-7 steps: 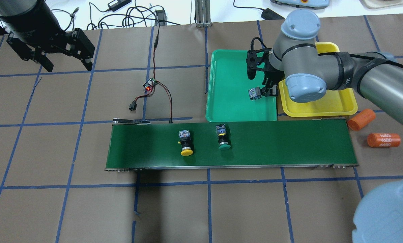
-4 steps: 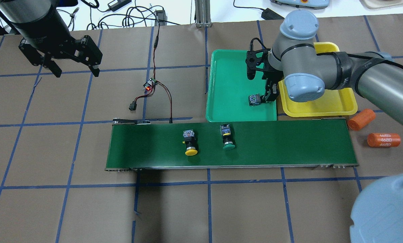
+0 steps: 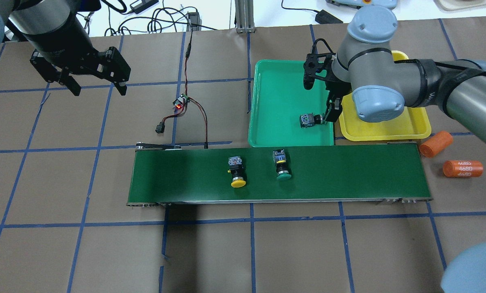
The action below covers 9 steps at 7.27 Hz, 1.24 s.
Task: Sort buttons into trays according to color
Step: 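Move the right gripper back to the belt and grasp a yellow-ringed button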
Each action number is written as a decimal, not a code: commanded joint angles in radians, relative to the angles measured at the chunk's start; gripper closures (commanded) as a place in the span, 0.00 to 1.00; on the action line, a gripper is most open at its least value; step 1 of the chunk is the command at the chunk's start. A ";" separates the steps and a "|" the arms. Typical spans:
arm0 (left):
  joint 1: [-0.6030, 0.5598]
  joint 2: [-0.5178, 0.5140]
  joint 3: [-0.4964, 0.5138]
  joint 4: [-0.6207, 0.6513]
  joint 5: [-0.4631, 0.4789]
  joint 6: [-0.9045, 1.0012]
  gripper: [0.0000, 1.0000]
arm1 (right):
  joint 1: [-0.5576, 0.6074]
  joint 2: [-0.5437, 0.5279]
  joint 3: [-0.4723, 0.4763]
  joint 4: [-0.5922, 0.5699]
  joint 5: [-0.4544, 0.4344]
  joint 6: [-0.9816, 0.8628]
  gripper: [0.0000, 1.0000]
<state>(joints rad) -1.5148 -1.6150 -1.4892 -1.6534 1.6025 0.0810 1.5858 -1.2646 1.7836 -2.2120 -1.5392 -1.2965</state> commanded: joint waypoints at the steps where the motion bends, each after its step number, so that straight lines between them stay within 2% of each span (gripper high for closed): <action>1: -0.005 -0.005 -0.063 0.004 0.000 0.003 0.00 | -0.022 -0.033 0.025 0.032 -0.004 0.180 0.00; 3: 0.013 0.014 -0.037 0.042 -0.016 0.009 0.00 | -0.046 -0.085 0.074 0.043 -0.004 0.396 0.00; 5: 0.019 0.035 0.022 0.009 -0.032 0.009 0.00 | -0.049 -0.151 0.169 0.029 -0.006 0.677 0.00; 8: 0.045 0.058 0.018 0.011 -0.032 0.009 0.00 | -0.043 -0.260 0.334 0.025 -0.004 1.010 0.00; 9: 0.048 0.058 0.020 0.012 -0.044 0.009 0.00 | -0.041 -0.269 0.356 0.025 -0.002 1.058 0.00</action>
<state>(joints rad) -1.4726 -1.5585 -1.4692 -1.6420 1.5663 0.0907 1.5432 -1.5117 2.0975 -2.1869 -1.5430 -0.3303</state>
